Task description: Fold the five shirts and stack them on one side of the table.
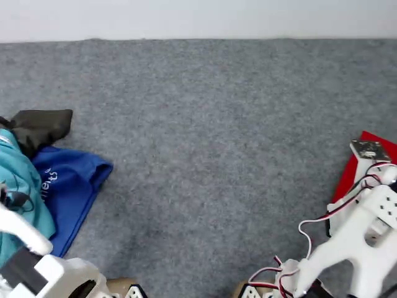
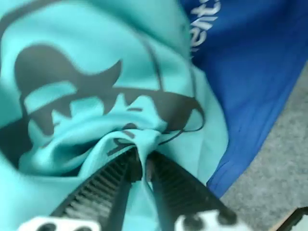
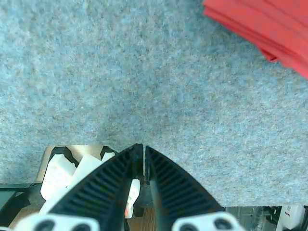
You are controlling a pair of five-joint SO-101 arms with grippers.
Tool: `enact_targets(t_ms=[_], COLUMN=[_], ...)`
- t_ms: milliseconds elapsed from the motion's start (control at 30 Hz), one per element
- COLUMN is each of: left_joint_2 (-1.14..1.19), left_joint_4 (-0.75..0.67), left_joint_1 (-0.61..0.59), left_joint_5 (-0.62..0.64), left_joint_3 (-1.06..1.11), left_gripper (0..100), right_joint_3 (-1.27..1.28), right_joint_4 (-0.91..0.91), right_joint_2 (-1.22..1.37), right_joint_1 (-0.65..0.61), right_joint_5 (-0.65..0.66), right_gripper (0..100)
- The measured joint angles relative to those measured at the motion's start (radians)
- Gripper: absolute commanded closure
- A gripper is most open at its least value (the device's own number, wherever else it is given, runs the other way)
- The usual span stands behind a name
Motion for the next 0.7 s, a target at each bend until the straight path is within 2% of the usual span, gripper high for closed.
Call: enact_targets(t_ms=[133,333,533,700], left_joint_2=[-0.055,-0.292,-0.531,-0.641], left_joint_4=[0.000,0.000,-0.061,-0.153], left_joint_1=[0.061,0.199,0.397,0.591], left_joint_5=[0.061,0.176,0.350,0.474], left_joint_3=[0.000,0.000,0.000,0.000], left_gripper=[99,99,99,99], right_joint_3=[0.000,0.000,0.000,0.000], right_joint_4=[0.000,0.000,0.000,0.000], right_joint_2=[0.000,0.000,0.000,0.000], right_joint_1=[0.000,0.000,0.000,0.000], right_joint_5=[0.000,0.000,0.000,0.000], right_gripper=[99.0,99.0,99.0,99.0])
